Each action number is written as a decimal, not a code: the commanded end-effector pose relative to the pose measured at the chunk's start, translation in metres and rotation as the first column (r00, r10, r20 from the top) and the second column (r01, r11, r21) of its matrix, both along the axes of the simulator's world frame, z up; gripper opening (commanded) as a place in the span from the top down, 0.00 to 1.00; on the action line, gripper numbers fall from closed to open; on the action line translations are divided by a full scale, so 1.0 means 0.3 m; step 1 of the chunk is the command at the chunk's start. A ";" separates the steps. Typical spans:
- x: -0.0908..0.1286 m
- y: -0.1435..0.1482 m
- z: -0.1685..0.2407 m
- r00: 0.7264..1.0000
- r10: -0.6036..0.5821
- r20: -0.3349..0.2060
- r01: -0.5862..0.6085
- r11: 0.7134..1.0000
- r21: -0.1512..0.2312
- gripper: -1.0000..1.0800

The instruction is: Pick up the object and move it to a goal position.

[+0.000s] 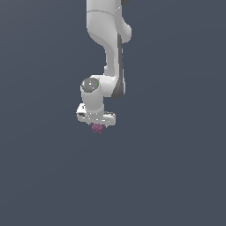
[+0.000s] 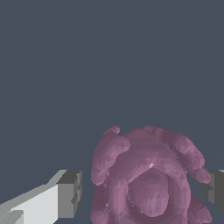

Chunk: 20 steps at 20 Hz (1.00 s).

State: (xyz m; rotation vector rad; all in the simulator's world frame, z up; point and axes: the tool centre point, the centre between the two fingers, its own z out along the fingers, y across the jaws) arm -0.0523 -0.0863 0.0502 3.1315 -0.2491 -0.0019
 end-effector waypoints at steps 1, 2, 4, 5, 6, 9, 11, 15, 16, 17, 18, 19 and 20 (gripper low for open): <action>0.002 0.000 -0.023 1.000 0.000 0.001 0.000 1.000 0.000 0.04; 0.002 0.000 -0.028 1.000 0.000 0.001 0.000 1.000 0.000 0.04; 0.003 0.000 -0.031 1.000 0.000 0.001 0.000 1.000 0.000 0.04; 0.003 0.000 -0.031 1.000 0.000 0.001 0.000 1.000 0.000 1.00; 0.003 0.000 -0.031 1.000 0.000 0.001 0.000 1.000 0.000 1.00; 0.003 0.000 -0.031 1.000 0.000 0.001 0.000 1.000 0.000 1.00; 0.003 0.000 -0.031 1.000 0.000 0.001 0.000 1.000 0.000 1.00; 0.001 -0.001 -0.028 1.000 -0.001 0.001 0.001 1.000 0.000 1.00; 0.001 -0.001 -0.027 1.000 -0.001 0.001 0.001 1.000 0.000 1.00; 0.001 -0.002 -0.025 1.000 -0.001 0.001 0.001 1.000 0.000 1.00; 0.000 -0.002 -0.021 1.000 -0.001 0.001 0.001 1.000 0.000 1.00; -0.001 -0.004 -0.015 1.000 -0.001 0.001 0.001 1.000 0.000 1.00; -0.002 -0.005 -0.007 1.000 -0.001 0.001 0.001 1.000 0.000 1.00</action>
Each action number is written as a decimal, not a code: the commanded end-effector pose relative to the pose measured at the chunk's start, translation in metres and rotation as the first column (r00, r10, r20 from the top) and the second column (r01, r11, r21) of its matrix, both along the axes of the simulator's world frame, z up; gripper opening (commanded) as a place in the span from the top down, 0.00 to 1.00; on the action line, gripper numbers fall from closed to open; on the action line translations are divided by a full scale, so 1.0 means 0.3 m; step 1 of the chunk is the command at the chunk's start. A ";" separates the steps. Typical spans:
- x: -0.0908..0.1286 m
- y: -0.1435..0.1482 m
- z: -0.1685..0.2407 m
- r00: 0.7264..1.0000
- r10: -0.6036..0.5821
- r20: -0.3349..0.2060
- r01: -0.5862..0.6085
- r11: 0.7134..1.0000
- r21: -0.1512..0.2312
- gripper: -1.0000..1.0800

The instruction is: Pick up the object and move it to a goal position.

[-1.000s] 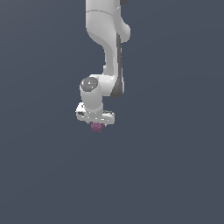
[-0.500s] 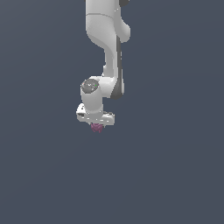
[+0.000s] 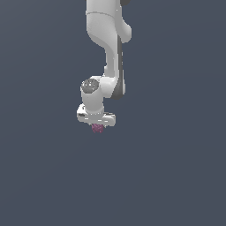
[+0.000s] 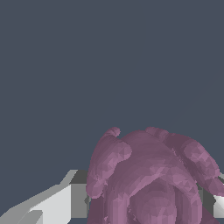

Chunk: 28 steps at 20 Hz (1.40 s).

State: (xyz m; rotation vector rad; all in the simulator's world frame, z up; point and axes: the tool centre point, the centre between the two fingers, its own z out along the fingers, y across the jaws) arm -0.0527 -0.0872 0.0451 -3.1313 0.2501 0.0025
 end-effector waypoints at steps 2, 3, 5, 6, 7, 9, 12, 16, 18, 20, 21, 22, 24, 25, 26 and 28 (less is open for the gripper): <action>-0.003 -0.006 0.030 1.000 0.000 0.001 0.000 1.000 0.000 1.00; -0.004 -0.009 0.043 1.000 0.000 0.001 0.000 1.000 0.000 1.00; -0.008 -0.015 0.073 1.000 0.000 0.001 0.000 1.000 0.000 1.00; -0.010 -0.018 0.091 1.000 0.000 0.001 0.000 1.000 0.000 1.00; -0.013 -0.023 0.111 1.000 0.000 0.001 0.000 1.000 0.000 1.00; -0.019 -0.032 0.157 1.000 0.000 0.001 0.000 1.000 0.000 1.00; -0.029 -0.049 0.239 1.000 0.000 0.001 0.000 1.000 0.000 1.00; -0.045 -0.075 0.371 1.000 0.000 0.001 0.000 1.000 0.000 1.00; -0.054 -0.091 0.445 1.000 -0.001 0.001 0.001 1.000 0.000 1.00; -0.063 -0.107 0.522 1.000 -0.001 0.001 0.001 1.000 0.000 1.00; -0.067 -0.114 0.559 1.000 -0.001 0.001 0.001 1.000 0.000 1.00; -0.071 -0.122 0.597 1.000 -0.001 0.001 0.001 1.000 0.000 1.00; -0.079 -0.137 0.670 1.000 -0.001 0.001 0.001 1.000 0.000 1.00; -0.083 -0.145 0.706 1.000 -0.001 0.001 0.001 1.000 0.000 1.00; -0.087 -0.152 0.742 1.000 -0.001 0.001 0.001 1.000 0.000 1.00; -0.094 -0.167 0.813 1.000 -0.001 0.001 0.001 1.000 0.000 1.00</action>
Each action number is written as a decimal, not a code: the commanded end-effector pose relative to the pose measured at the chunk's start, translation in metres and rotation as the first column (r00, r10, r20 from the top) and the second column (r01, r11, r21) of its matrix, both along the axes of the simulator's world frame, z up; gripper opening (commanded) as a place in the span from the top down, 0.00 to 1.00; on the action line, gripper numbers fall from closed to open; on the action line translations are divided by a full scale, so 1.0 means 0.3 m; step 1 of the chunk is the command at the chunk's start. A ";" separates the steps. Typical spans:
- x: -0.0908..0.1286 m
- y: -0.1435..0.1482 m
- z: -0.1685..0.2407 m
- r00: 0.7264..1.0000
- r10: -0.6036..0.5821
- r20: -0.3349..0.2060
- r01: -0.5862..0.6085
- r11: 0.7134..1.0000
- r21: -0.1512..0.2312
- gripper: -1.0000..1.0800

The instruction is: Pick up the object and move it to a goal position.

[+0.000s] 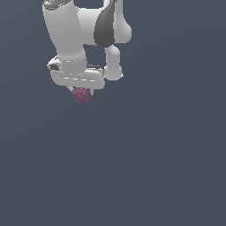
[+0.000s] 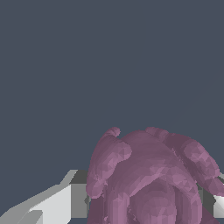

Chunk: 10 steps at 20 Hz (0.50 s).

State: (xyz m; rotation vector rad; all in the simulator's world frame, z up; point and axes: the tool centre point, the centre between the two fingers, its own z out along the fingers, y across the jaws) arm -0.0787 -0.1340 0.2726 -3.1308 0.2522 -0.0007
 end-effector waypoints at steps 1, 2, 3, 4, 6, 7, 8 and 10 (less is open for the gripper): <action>-0.011 -0.018 0.090 1.000 0.000 -0.001 0.000 1.000 0.000 1.00; -0.015 -0.025 0.125 1.000 0.000 -0.001 0.000 1.000 0.000 1.00; -0.018 -0.033 0.160 1.000 0.000 -0.001 0.000 1.000 0.000 1.00; -0.021 -0.040 0.195 1.000 0.000 -0.001 0.000 1.000 0.000 1.00; -0.028 -0.054 0.264 1.000 0.000 -0.001 0.000 1.000 0.000 1.00; -0.030 -0.061 0.299 1.000 0.000 -0.001 0.000 1.000 0.000 1.00; -0.033 -0.069 0.333 1.000 0.000 -0.001 0.000 1.000 0.000 1.00; -0.038 -0.082 0.398 1.000 0.000 -0.001 0.000 1.000 0.000 1.00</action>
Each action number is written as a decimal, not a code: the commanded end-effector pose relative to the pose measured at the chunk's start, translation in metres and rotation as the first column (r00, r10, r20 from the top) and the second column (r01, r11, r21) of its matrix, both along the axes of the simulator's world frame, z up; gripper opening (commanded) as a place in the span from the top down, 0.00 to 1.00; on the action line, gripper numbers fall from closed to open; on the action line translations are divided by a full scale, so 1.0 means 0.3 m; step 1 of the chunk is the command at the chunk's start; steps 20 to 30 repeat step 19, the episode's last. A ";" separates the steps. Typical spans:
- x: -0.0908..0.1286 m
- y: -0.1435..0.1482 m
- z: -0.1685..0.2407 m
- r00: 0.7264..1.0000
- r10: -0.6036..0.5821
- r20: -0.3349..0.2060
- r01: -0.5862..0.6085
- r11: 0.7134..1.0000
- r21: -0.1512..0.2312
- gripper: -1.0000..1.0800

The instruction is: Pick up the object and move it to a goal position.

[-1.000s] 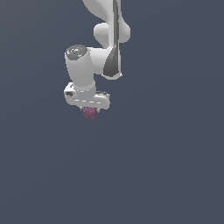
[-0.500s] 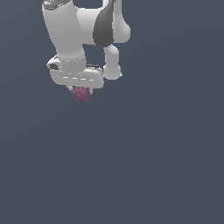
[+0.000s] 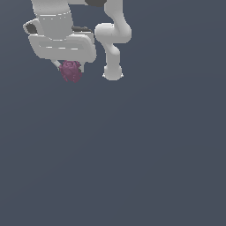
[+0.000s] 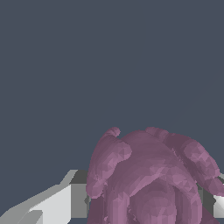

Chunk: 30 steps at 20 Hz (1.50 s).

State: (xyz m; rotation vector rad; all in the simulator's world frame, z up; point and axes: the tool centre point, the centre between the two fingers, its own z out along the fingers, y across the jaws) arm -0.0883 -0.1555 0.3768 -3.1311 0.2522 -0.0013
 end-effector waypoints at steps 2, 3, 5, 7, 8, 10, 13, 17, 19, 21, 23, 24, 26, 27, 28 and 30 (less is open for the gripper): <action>-0.009 -0.022 0.107 1.000 0.000 -0.001 0.000 1.000 0.000 1.00; -0.011 -0.028 0.133 1.000 0.000 -0.001 0.000 1.000 0.000 1.00; -0.013 -0.037 0.180 1.000 0.001 -0.001 -0.001 1.000 0.000 1.00; -0.014 -0.046 0.220 1.000 0.001 -0.001 -0.001 1.000 0.000 1.00; -0.015 -0.050 0.237 1.000 0.001 -0.001 -0.001 1.000 0.000 1.00; -0.015 -0.055 0.266 1.000 0.001 -0.001 -0.001 1.000 0.000 1.00; -0.015 -0.063 0.297 1.000 0.001 -0.001 -0.001 1.000 0.000 1.00; -0.013 -0.068 0.316 1.000 0.001 -0.001 -0.001 1.000 0.000 1.00; -0.013 -0.068 0.318 1.000 0.001 -0.001 -0.001 1.000 0.000 1.00; -0.013 -0.068 0.318 1.000 0.001 -0.001 -0.001 1.000 0.000 1.00; -0.013 -0.068 0.318 1.000 0.001 -0.001 -0.001 1.000 0.000 1.00; -0.013 -0.068 0.318 1.000 0.001 -0.001 -0.001 1.000 0.000 1.00; -0.013 -0.068 0.318 1.000 0.001 -0.001 -0.001 1.000 0.000 1.00; -0.013 -0.068 0.318 1.000 0.001 -0.001 -0.001 1.000 0.000 1.00; -0.013 -0.068 0.318 1.000 0.001 -0.001 -0.001 1.000 0.000 1.00; -0.013 -0.068 0.318 1.000 0.001 -0.001 -0.001 1.000 0.000 1.00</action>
